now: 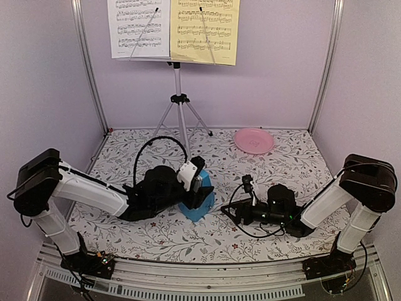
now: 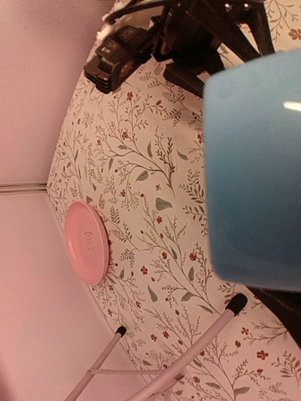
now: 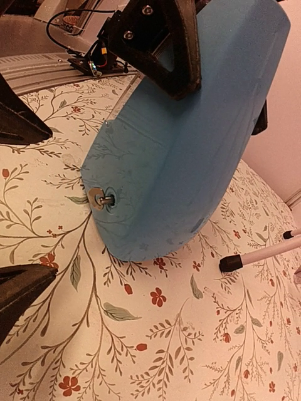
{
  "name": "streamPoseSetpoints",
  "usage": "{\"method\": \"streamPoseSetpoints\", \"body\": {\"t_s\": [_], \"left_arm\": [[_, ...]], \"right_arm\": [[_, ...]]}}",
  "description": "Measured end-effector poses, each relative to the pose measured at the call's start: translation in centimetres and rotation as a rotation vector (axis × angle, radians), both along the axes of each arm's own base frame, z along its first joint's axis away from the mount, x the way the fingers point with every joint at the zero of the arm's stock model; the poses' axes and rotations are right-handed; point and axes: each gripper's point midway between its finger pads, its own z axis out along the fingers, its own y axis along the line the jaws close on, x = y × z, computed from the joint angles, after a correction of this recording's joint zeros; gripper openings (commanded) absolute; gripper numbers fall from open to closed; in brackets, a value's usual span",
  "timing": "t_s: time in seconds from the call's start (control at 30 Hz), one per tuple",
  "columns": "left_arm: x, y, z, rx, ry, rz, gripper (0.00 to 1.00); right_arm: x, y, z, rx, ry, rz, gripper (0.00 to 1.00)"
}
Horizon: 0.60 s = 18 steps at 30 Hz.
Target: Set up the instrument practice props
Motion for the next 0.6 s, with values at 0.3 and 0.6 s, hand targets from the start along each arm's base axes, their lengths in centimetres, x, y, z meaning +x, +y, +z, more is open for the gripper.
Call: {"method": "streamPoseSetpoints", "body": {"t_s": [0.3,0.6], "left_arm": [[1.1,0.9,1.5,0.11,-0.101,0.066,0.11],[1.0,0.5,4.4,0.096,-0.113,0.07,0.09]], "right_arm": [[-0.2,1.0,1.2,0.054,-0.061,0.006,0.58],[-0.3,3.7,2.2,0.072,-0.138,0.032,0.53]]}}
